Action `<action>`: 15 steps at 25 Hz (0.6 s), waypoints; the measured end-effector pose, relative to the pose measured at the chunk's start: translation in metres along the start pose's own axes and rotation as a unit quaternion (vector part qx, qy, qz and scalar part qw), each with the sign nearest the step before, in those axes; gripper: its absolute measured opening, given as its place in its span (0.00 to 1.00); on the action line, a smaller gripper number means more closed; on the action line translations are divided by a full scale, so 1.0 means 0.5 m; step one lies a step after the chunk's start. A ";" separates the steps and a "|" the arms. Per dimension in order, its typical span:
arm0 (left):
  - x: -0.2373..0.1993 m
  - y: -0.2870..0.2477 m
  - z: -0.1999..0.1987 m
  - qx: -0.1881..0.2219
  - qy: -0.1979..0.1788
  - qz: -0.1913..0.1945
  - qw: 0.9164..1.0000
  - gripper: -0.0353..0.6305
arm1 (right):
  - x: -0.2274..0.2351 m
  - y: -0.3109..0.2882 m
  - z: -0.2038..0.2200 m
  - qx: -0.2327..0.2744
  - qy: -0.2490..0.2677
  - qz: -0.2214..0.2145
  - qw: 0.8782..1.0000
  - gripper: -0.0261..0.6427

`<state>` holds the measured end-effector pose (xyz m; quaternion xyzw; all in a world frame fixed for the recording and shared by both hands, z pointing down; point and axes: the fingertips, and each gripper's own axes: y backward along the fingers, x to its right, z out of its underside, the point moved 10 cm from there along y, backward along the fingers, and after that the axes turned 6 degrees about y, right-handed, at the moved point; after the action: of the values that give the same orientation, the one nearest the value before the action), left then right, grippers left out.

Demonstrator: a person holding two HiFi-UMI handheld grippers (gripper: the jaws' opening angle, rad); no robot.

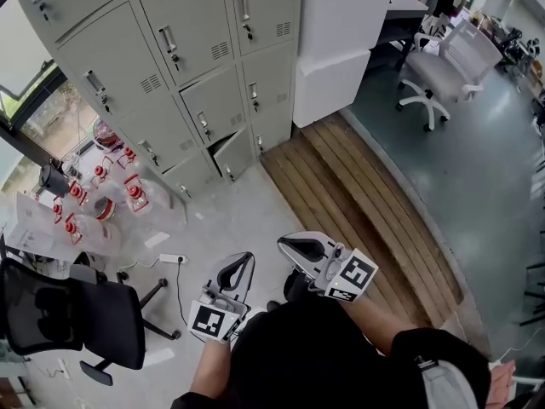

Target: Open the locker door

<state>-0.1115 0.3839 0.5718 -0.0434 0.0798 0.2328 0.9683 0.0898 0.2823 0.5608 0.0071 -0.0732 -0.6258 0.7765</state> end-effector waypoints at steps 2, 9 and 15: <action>-0.016 -0.023 -0.008 0.004 0.008 -0.003 1.000 0.08 | 0.030 -0.014 0.001 -0.001 0.003 -0.008 1.000 0.05; -0.071 -0.119 -0.029 0.008 0.015 -0.018 1.000 0.08 | 0.135 -0.058 -0.007 0.003 -0.009 -0.038 0.999 0.05; -0.095 -0.221 -0.070 0.008 -0.002 -0.033 0.999 0.08 | 0.243 -0.068 -0.035 0.003 -0.018 -0.056 0.998 0.05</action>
<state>-0.1072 0.2607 0.5509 -0.0379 0.0785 0.2001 0.9759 0.0841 0.1554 0.5527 0.0021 -0.0883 -0.6682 0.7388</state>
